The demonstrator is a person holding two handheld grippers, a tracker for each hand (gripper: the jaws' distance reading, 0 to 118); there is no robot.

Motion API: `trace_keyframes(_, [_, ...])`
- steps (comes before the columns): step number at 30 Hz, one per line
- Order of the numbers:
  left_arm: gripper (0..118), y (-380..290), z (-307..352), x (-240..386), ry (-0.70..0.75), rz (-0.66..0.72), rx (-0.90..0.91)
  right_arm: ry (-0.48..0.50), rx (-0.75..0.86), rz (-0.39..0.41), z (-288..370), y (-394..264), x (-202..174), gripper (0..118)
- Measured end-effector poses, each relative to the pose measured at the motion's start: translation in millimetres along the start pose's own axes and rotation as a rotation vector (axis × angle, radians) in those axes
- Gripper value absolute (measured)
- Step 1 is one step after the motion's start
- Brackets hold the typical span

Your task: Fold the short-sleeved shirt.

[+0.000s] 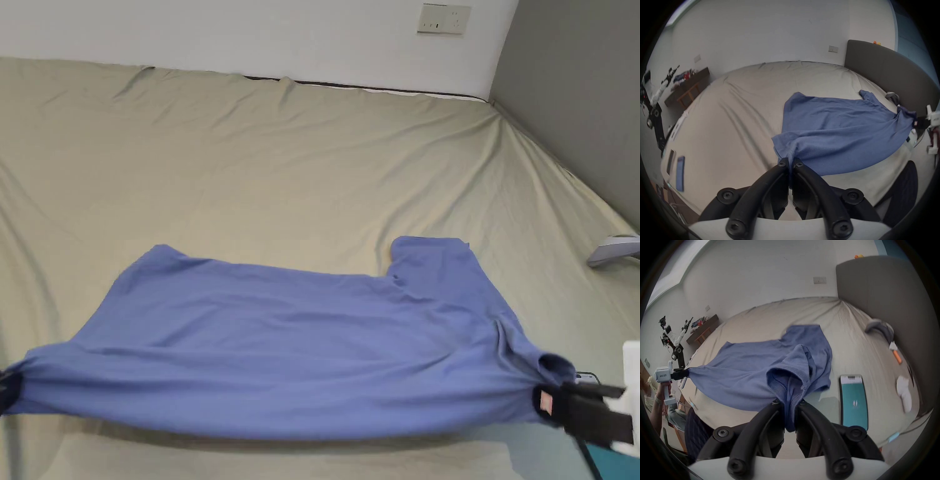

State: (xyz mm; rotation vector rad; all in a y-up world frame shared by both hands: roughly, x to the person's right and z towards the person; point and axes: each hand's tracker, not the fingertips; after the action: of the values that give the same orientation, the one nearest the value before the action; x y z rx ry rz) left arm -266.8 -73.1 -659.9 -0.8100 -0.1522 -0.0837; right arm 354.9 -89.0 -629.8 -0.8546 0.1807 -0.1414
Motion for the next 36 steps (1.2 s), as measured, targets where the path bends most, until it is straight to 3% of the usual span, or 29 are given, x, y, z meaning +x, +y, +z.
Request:
trace_keyframes(3, [0,-28.7,-20.7,-3.0,-0.007,0.026,-0.079,0.02,-0.065,-0.041,-24.4,-37.8,5.8,11])
trace_keyframes(6, [0,-44.9,-40.2,2.5,0.011,0.049,-0.109,-0.037,-0.101,-0.096,-46.3,-59.3,9.2,11])
trace_keyframes(7, [0,-46.1,-40.9,2.8,0.022,0.056,-0.095,-0.045,-0.084,-0.104,-45.4,-60.7,10.9,19])
trace_keyframes(8, [5,-45.5,-36.5,5.0,0.036,0.056,-0.085,-0.077,-0.065,-0.107,-39.1,-58.4,10.5,38])
trace_keyframes(9, [19,-42.5,-27.9,8.1,0.065,0.041,-0.061,-0.112,-0.046,-0.09,-30.9,-54.9,6.8,60])
trace_keyframes(10, [54,-39.0,-17.4,13.1,0.091,0.005,-0.006,-0.128,-0.008,-0.052,-19.2,-50.0,1.3,83])
trace_keyframes(11, [81,-34.3,-6.8,15.9,0.119,-0.027,0.053,-0.128,0.051,-0.024,-7.9,-46.0,-4.6,90])
trace_keyframes(12, [96,-30.1,3.0,23.2,0.139,-0.058,0.124,-0.124,0.123,0.014,3.6,-40.3,-13.8,92])
trace_keyframes(15, [96,-11.5,12.6,40.3,0.118,-0.092,0.257,-0.116,0.332,0.088,22.6,-25.5,-47.7,92])
trace_keyframes(17, [81,3.1,2.5,51.4,0.066,-0.079,0.297,-0.131,0.473,0.182,19.7,-15.6,-71.7,80])
trace_keyframes(18, [60,10.7,-6.9,55.7,0.054,-0.089,0.283,-0.129,0.482,0.187,16.1,-11.5,-78.2,60])
trace_keyframes(19, [25,19.2,-22.6,55.1,0.062,-0.091,0.266,-0.111,0.49,0.178,10.9,-5.1,-82.7,19])
trace_keyframes(20, [2,26.8,-35.5,57.4,0.064,-0.087,0.251,-0.096,0.486,0.166,6.2,0.1,-85.4,3])
trace_keyframes(21, [0,35.0,-50.8,57.5,0.05,-0.075,0.234,-0.099,0.464,0.151,-3.7,3.0,-91.2,3])
trace_keyframes(27, [0,102.2,-160.4,34.2,0.067,-0.039,0.129,-0.083,0.439,0.135,-28.6,15.6,-95.1,3])
trace_keyframes(28, [9,114.8,-179.2,29.4,0.073,-0.035,0.123,-0.086,0.426,0.129,-32.3,15.8,-93.3,3])
trace_keyframes(31, [90,145.5,-220.2,27.2,0.139,-0.055,0.067,-0.121,0.389,0.129,-40.7,17.3,-85.1,3])
trace_keyframes(32, [96,151.7,-230.9,26.5,0.15,-0.059,0.057,-0.137,0.377,0.119,-42.4,19.0,-80.0,3])
trace_keyframes(36, [94,170.5,-270.6,27.0,0.149,-0.088,0.014,-0.206,0.296,0.116,-57.4,34.5,-54.6,3])
